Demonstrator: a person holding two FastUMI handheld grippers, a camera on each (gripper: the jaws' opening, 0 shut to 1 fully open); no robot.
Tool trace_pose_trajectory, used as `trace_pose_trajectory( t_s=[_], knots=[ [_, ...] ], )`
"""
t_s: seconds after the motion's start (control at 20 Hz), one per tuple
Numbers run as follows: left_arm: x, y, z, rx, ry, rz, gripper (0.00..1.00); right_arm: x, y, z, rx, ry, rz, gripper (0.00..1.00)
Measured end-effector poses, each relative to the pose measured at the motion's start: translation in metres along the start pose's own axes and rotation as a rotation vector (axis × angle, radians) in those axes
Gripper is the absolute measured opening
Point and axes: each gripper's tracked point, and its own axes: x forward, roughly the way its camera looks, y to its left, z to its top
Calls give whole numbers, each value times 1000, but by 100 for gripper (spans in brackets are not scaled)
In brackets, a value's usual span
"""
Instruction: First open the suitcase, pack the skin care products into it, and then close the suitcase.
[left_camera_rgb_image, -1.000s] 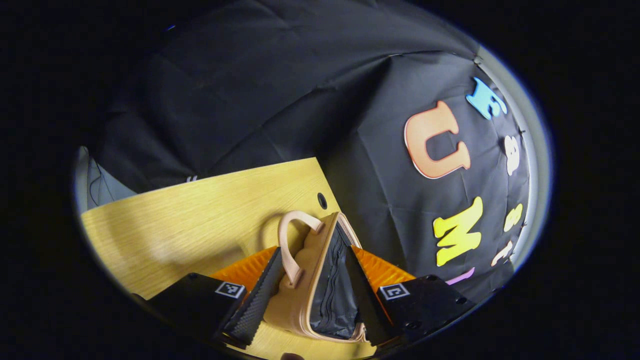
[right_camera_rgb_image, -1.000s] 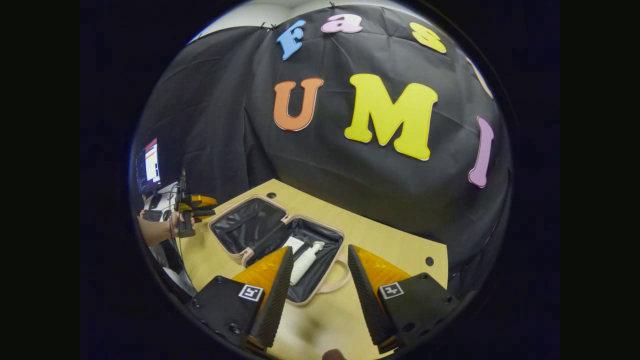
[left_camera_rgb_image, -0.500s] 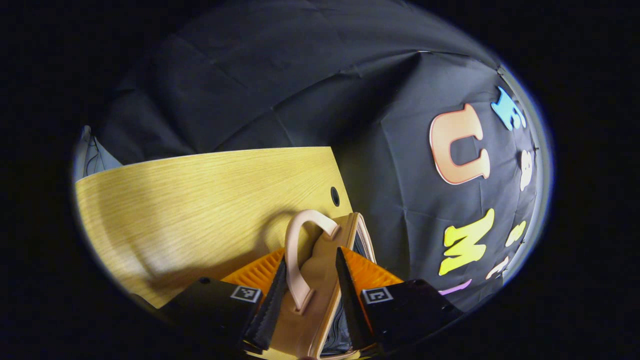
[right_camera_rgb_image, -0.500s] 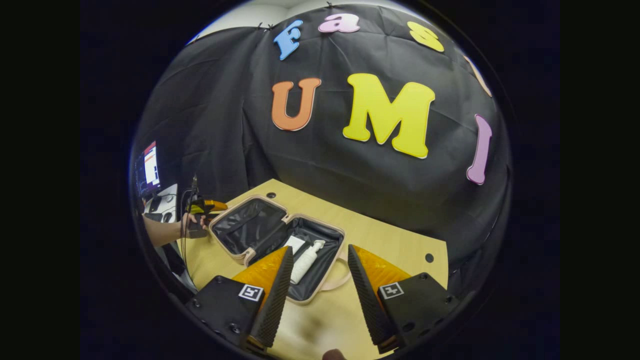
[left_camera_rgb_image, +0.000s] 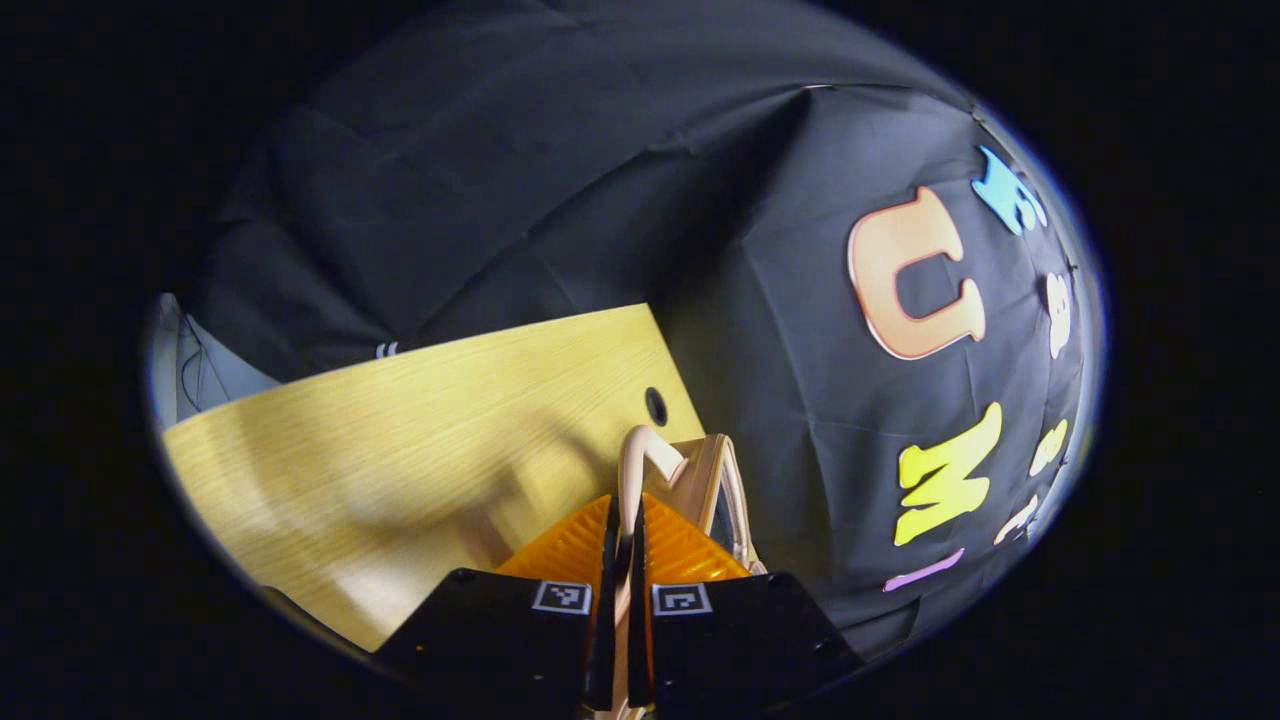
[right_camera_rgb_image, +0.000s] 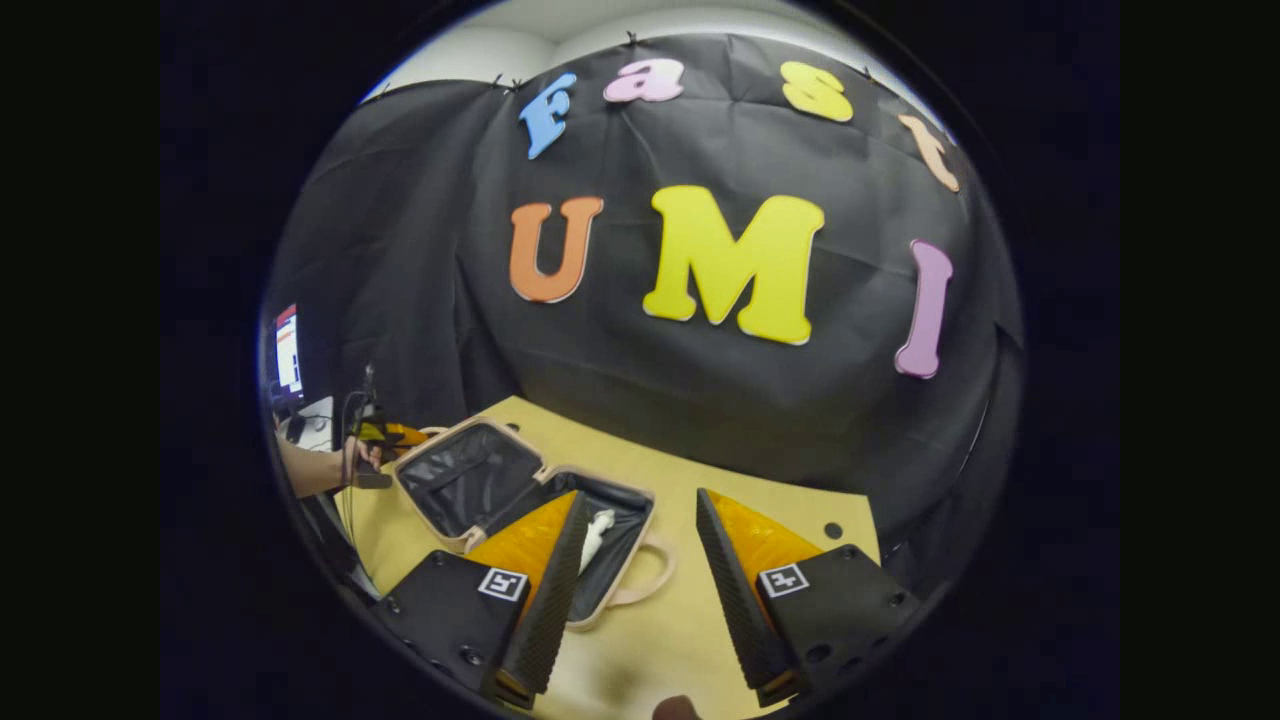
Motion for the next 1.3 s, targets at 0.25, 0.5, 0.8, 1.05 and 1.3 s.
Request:
trace_pose_trajectory(
  t_s=[0.25, 0.5, 0.8, 1.05, 1.3],
  knots=[
    [-30, -98, 6, 199, -41, -77, 7, -26, -43, 12, 79, -99, -101, 67],
    [-61, -205, -39, 408, -86, -152, 8, -53, -91, 7, 166, -139, -186, 81],
    [-67, -308, -151, 649, -70, -222, 11, -84, -128, 3, 164, -159, -215, 81],
    [-40, -341, -276, 862, 0, -238, 11, -110, -168, -6, 174, -170, -279, 80],
    [10, -329, -327, 955, 94, -218, 11, -142, -201, -35, 179, -119, -350, 80]
  ],
)
